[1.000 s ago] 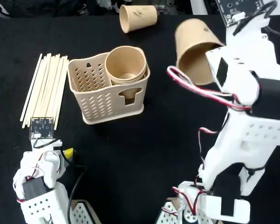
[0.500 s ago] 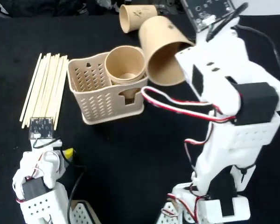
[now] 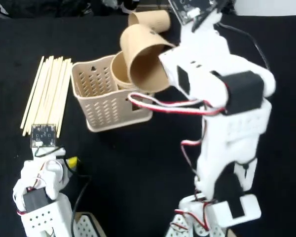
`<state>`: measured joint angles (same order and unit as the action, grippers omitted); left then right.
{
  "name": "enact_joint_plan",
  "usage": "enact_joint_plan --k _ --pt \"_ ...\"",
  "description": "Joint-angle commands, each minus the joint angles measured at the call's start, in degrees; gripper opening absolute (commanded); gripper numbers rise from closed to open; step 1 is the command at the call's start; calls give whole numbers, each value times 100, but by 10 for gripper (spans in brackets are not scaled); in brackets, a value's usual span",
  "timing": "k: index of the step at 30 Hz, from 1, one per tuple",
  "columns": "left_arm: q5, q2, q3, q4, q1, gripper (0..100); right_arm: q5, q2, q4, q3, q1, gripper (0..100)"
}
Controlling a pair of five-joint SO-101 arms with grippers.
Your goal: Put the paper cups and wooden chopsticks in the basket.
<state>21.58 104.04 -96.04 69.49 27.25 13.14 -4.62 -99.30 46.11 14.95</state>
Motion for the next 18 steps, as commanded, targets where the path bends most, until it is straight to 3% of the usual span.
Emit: enact_joint_plan --k 1,18 --pt "35 35 -13 18 -40 329 -53 101 -185 154 70 12" --pt "35 35 -13 -9 -40 329 -176 1226 -185 198 97 15"
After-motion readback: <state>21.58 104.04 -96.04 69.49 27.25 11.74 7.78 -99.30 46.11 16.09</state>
